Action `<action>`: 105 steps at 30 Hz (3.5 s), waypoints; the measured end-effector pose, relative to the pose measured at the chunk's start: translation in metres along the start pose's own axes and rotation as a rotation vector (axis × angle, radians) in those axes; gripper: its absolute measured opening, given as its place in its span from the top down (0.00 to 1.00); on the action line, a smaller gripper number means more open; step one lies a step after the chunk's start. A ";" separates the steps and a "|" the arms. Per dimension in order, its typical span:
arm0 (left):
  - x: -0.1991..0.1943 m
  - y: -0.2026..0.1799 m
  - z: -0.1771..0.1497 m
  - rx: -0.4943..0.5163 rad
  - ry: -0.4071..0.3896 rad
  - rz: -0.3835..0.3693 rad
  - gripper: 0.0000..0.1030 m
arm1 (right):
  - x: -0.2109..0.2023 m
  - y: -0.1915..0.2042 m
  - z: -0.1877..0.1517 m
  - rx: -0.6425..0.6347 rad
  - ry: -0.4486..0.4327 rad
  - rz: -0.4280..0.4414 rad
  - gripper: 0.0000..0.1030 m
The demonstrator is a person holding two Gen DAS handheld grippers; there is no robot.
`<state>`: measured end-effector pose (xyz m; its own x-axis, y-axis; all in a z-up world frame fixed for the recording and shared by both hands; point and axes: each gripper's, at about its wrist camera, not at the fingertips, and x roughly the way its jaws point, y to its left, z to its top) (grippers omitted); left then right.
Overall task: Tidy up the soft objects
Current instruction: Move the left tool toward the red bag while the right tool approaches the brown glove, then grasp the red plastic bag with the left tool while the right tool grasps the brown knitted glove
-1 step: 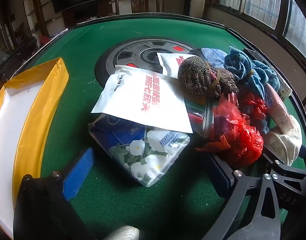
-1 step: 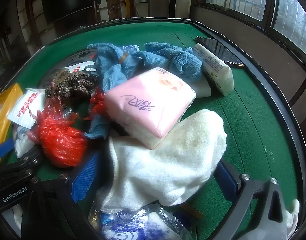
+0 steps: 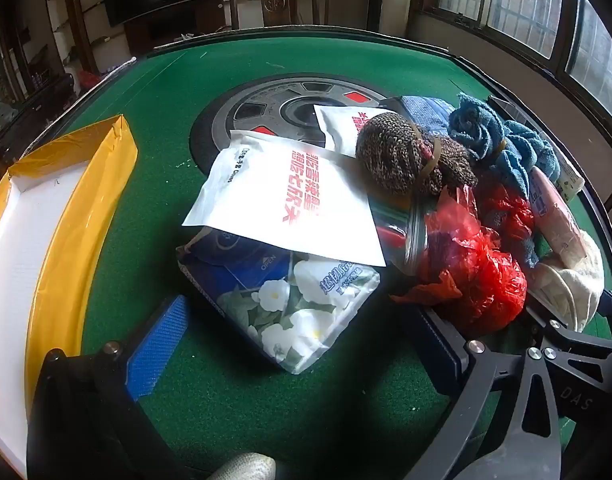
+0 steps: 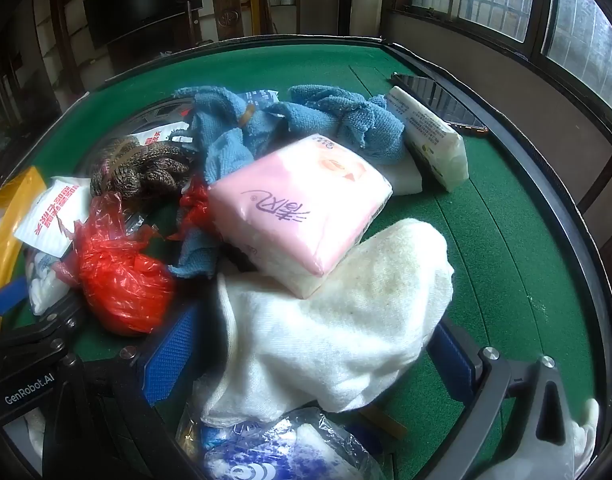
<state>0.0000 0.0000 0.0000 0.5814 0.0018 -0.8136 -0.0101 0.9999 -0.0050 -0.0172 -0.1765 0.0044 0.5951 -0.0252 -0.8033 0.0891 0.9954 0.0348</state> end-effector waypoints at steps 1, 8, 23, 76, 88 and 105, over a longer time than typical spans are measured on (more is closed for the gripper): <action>0.000 0.000 0.000 0.001 0.000 0.001 0.00 | 0.000 0.000 0.000 0.000 0.000 0.000 0.01; 0.000 0.000 0.000 -0.003 0.001 0.000 0.00 | 0.000 0.000 0.000 -0.001 0.000 -0.001 0.01; 0.000 0.000 0.000 0.000 0.001 -0.001 0.00 | 0.000 0.000 0.000 -0.001 0.001 -0.001 0.01; -0.097 0.058 -0.020 0.082 -0.154 -0.059 0.00 | -0.056 -0.040 0.034 0.069 -0.268 0.137 0.01; -0.057 0.060 0.030 -0.109 -0.065 -0.225 0.00 | -0.059 -0.041 0.026 0.060 -0.282 0.133 0.01; -0.051 -0.046 0.006 0.139 0.003 -0.351 0.08 | -0.061 -0.061 0.028 0.142 -0.291 0.142 0.01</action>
<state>-0.0244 -0.0462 0.0450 0.5278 -0.3412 -0.7778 0.3001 0.9316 -0.2050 -0.0364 -0.2381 0.0685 0.8104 0.0673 -0.5820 0.0867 0.9687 0.2326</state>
